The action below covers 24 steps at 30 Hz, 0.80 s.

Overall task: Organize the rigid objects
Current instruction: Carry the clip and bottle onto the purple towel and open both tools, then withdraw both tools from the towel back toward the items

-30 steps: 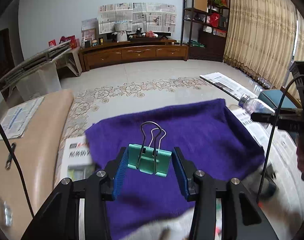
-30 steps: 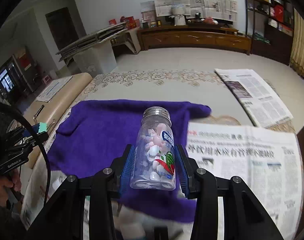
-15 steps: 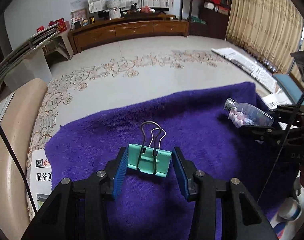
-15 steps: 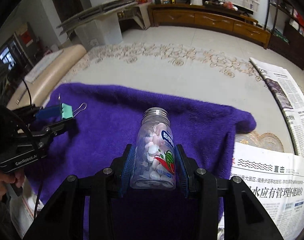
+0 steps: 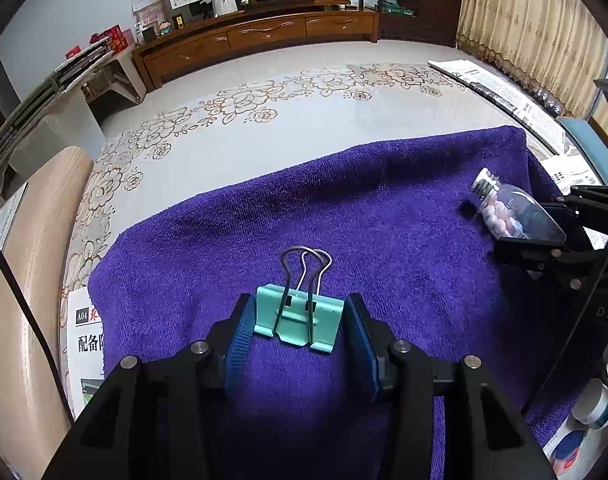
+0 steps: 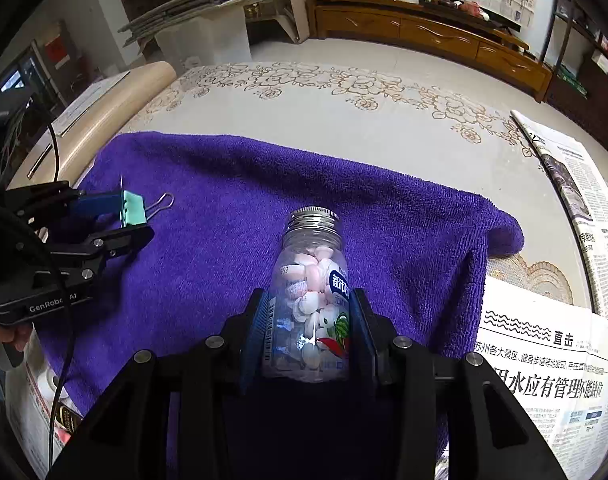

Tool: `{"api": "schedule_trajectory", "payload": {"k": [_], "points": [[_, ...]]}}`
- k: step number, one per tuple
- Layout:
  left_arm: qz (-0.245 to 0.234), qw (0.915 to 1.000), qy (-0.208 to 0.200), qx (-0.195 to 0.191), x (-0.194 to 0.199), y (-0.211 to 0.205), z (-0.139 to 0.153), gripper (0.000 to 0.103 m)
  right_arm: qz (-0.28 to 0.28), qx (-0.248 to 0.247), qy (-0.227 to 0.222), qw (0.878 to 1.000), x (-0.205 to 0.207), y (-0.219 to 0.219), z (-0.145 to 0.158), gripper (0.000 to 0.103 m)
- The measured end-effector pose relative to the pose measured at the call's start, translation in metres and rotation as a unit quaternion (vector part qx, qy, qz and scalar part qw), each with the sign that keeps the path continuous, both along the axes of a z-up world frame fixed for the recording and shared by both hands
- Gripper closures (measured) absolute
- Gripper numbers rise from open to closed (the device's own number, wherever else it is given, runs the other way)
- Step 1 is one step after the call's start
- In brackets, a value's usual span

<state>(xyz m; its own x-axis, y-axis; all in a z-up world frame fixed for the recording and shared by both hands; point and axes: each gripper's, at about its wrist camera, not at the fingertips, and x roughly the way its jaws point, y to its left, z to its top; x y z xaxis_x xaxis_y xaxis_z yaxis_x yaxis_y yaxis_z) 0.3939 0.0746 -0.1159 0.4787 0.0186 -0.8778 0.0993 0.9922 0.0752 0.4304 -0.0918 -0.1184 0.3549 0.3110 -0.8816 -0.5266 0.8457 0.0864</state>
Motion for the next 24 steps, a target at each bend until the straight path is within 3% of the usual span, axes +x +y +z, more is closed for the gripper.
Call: {"api": "schedule_trajectory", "payload": {"k": [5,6,10,12,14,16,18,20,24], "points": [[0.017,0.9998,0.012,0.004,-0.003,0.008,-0.001,0.034,0.01,-0.016,-0.003,1.0,-0.006,0.0,0.0,0.061],[0.021,0.9997,0.016,0.0,-0.004,0.01,-0.001,0.029,0.011,-0.016,-0.001,1.0,-0.007,-0.001,0.0,0.056],[0.03,0.999,0.025,-0.023,-0.015,0.018,-0.001,0.026,0.011,-0.02,0.012,1.0,-0.012,-0.003,0.001,0.043],[0.031,0.9987,0.013,-0.037,-0.026,0.021,0.007,0.026,0.008,-0.025,0.008,1.0,-0.017,-0.005,0.003,0.043],[0.033,0.9982,-0.005,-0.049,-0.045,0.023,0.019,0.013,-0.001,-0.019,0.002,1.0,-0.024,-0.01,0.01,0.041],[0.036,0.9973,-0.03,-0.056,-0.066,0.026,0.032,0.002,-0.013,-0.011,-0.008,1.0,-0.037,-0.017,0.024,0.034],[0.04,0.9955,-0.047,-0.071,-0.088,0.03,0.043,0.0,-0.026,0.0,-0.029,0.999,-0.053,-0.028,0.04,0.011],[0.048,0.9933,-0.053,-0.091,-0.112,0.035,0.05,0.0,-0.043,0.021,-0.05,0.998,-0.073,-0.042,0.057,0.002],[0.055,0.9926,-0.064,-0.087,-0.151,0.036,0.055,0.0,-0.083,0.054,-0.054,0.994,-0.115,-0.075,0.079,0.0]]}}
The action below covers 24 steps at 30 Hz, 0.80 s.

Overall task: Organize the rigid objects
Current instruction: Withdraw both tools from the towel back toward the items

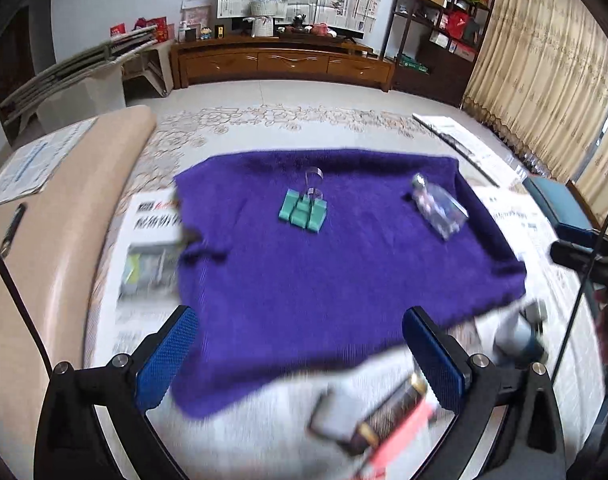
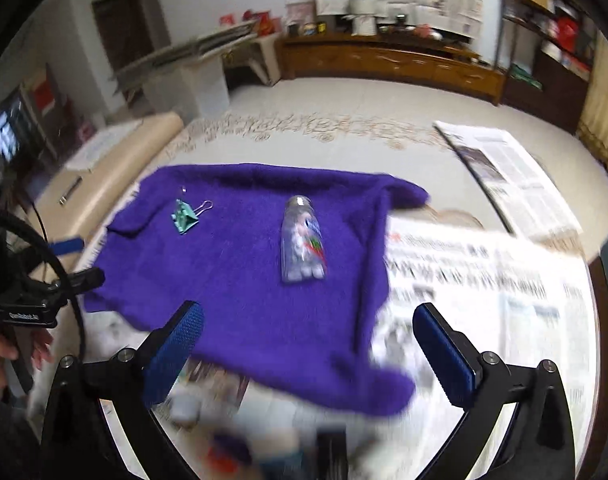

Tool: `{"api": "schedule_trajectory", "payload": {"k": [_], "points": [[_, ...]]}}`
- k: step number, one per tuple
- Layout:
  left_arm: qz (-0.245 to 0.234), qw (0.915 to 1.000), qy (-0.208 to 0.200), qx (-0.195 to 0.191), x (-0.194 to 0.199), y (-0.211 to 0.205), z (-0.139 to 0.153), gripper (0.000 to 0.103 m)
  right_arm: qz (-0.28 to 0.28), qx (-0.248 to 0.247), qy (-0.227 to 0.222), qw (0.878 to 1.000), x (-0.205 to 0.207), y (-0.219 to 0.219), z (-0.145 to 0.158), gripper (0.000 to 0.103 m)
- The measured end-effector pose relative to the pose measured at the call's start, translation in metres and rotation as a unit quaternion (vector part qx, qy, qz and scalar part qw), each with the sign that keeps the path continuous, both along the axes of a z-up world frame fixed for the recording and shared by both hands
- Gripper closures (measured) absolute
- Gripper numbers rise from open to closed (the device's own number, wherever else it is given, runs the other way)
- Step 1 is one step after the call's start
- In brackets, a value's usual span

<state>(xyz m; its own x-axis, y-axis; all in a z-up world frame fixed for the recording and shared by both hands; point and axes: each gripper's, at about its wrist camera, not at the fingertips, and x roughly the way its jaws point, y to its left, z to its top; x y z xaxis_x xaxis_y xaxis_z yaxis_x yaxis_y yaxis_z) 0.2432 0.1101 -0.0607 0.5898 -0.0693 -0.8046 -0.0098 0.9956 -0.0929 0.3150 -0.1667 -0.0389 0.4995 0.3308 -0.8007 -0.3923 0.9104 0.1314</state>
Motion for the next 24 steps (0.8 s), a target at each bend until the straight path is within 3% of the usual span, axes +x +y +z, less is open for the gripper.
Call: {"api": "schedule_trajectory", "payload": {"k": [8,15,22,24], "points": [[-0.046,0.9987,0.02,0.01,-0.03,-0.019,-0.038,0.0,-0.065,0.0,0.005,0.998,-0.074,-0.058,-0.012,0.0],[-0.061,0.9972,0.023,0.038,-0.031,-0.015,-0.055,0.001,-0.097,0.047,0.007,0.994,-0.091,-0.093,-0.034,0.0],[-0.13,0.9875,-0.014,0.088,-0.033,-0.026,-0.053,0.014,-0.119,0.064,0.033,0.99,-0.082,-0.11,-0.052,0.0],[-0.152,0.9841,-0.019,0.089,-0.033,-0.03,-0.052,0.022,-0.123,0.061,0.032,0.99,-0.081,-0.111,-0.054,0.0]]}}
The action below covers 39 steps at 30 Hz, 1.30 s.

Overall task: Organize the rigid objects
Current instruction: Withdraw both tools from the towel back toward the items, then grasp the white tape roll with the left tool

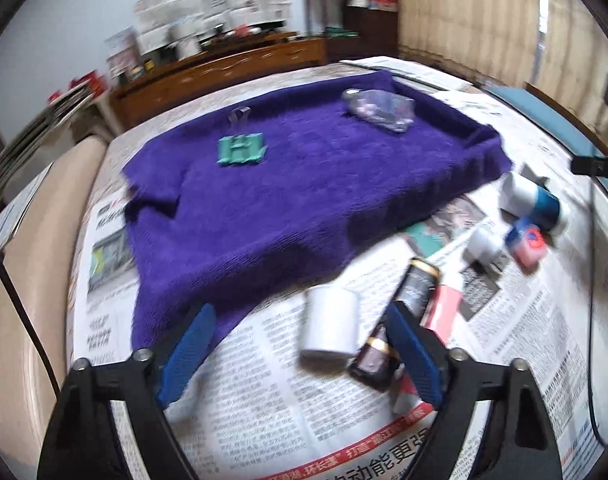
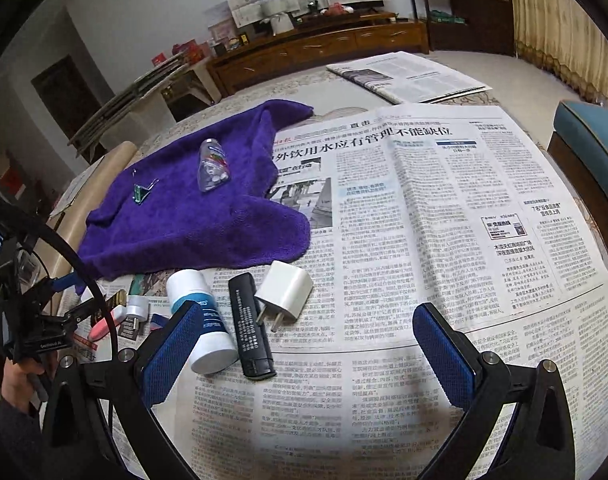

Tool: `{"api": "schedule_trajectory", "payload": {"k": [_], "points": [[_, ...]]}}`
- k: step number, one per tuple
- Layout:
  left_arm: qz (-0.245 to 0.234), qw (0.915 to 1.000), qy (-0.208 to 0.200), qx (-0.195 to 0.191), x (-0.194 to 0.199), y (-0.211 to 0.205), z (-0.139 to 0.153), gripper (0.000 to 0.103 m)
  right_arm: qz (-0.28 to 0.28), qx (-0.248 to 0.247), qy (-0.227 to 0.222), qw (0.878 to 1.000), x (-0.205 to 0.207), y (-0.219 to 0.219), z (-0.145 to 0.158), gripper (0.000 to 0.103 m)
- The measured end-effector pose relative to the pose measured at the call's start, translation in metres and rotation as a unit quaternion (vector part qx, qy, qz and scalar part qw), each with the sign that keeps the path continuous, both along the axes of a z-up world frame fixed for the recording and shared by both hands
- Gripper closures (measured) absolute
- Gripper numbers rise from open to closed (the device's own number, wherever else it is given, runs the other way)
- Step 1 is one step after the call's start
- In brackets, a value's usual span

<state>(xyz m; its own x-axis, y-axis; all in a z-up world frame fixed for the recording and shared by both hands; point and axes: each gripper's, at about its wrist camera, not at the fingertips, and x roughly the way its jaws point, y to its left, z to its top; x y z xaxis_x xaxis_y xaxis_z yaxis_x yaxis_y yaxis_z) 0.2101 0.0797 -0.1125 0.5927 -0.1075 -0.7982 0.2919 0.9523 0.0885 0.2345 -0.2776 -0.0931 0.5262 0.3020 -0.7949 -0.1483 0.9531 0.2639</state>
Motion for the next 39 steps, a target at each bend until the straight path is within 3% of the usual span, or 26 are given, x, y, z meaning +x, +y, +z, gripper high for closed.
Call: {"api": "schedule_trajectory", "payload": {"k": [5,9,12,14,17,23,24,34,39], "points": [[-0.031,0.9994,-0.007,-0.016,-0.002,-0.002,0.001,0.043,0.005,-0.005,-0.002,1.0,0.001,0.002,-0.002,0.0],[-0.038,0.9993,-0.006,0.002,-0.003,-0.002,0.002,0.049,0.012,-0.009,-0.004,1.0,0.001,0.005,-0.002,0.0],[-0.036,0.9992,0.017,0.01,-0.002,0.002,-0.007,0.05,0.014,-0.006,-0.003,1.0,0.0,0.005,-0.003,0.0],[-0.038,0.999,0.02,-0.013,-0.003,0.006,-0.007,0.053,0.013,-0.005,-0.002,1.0,0.001,0.005,-0.003,0.0],[-0.049,0.9987,0.015,-0.006,-0.005,0.002,-0.007,0.054,0.012,-0.006,-0.002,1.0,0.001,0.005,-0.004,0.0],[-0.07,0.9975,0.009,-0.007,-0.01,-0.006,-0.007,0.069,0.015,-0.006,0.004,1.0,0.002,0.007,-0.007,0.0],[-0.067,0.9977,0.007,-0.008,-0.009,-0.006,-0.007,0.075,0.017,-0.007,0.005,1.0,0.002,0.008,-0.007,0.0],[-0.028,0.9986,-0.003,-0.045,-0.01,0.003,0.002,0.075,0.044,-0.031,-0.002,0.999,-0.003,0.017,-0.007,0.0],[-0.031,0.9985,0.002,-0.044,-0.011,0.0,0.001,0.075,0.026,-0.038,-0.015,0.999,0.0,0.024,-0.009,0.003]]}}
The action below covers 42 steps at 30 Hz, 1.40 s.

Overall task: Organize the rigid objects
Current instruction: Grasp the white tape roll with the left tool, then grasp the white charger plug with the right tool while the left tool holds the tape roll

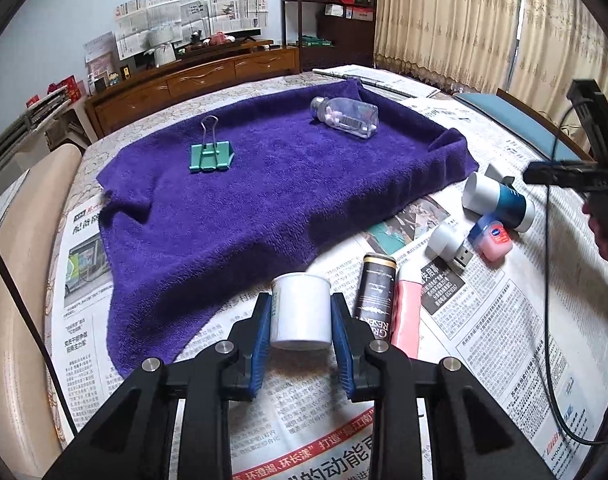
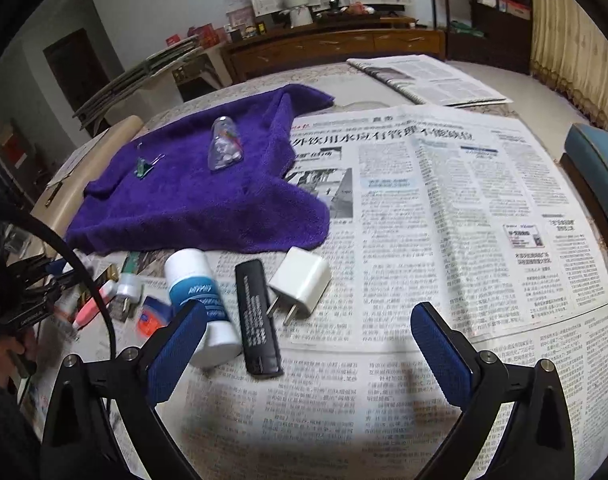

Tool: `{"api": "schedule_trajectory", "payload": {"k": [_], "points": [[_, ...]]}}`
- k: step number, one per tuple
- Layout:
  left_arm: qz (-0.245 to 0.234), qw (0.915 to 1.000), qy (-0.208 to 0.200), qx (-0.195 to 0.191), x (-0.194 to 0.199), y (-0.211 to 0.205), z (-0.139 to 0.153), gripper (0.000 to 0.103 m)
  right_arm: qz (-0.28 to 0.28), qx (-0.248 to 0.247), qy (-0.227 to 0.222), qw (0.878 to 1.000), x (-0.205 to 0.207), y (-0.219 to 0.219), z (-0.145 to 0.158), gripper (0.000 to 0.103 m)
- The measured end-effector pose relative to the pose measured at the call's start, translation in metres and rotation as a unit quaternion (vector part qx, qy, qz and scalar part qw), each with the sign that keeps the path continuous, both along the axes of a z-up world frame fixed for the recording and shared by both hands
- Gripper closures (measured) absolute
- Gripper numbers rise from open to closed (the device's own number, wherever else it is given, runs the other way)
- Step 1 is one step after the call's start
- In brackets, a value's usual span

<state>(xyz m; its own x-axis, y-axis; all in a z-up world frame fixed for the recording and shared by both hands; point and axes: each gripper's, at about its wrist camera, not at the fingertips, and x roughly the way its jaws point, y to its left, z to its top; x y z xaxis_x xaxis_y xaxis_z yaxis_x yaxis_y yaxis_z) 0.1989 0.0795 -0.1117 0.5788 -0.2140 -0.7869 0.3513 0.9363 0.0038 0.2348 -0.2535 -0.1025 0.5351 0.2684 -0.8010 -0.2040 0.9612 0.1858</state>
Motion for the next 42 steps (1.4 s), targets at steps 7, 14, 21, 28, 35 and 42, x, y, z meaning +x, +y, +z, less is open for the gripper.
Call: {"api": "schedule_trajectory", "payload": {"k": [7,14,21,28,35,42], "points": [[0.004,0.9999,0.011,-0.012,0.002,0.001,-0.002,0.075,-0.029,-0.045,-0.008,0.999,0.026,0.01,-0.014,0.02],[0.014,0.9997,0.012,-0.017,0.004,0.007,0.0,0.075,-0.049,-0.069,-0.005,0.996,0.023,0.006,-0.018,0.03],[0.023,0.9994,0.015,-0.02,0.005,0.01,-0.001,0.075,-0.03,-0.077,-0.008,0.997,0.022,0.005,-0.02,0.043],[0.035,0.9991,0.014,-0.021,0.006,0.015,0.0,0.075,0.003,-0.1,-0.023,0.995,0.017,0.019,-0.021,0.076],[0.04,0.9986,0.009,-0.032,0.006,0.018,0.005,0.075,0.002,-0.056,-0.012,0.998,0.014,0.009,-0.016,0.076],[0.05,0.998,-0.002,-0.039,0.002,0.02,0.018,0.075,0.003,-0.043,-0.015,0.999,0.009,0.008,-0.008,0.076]]}}
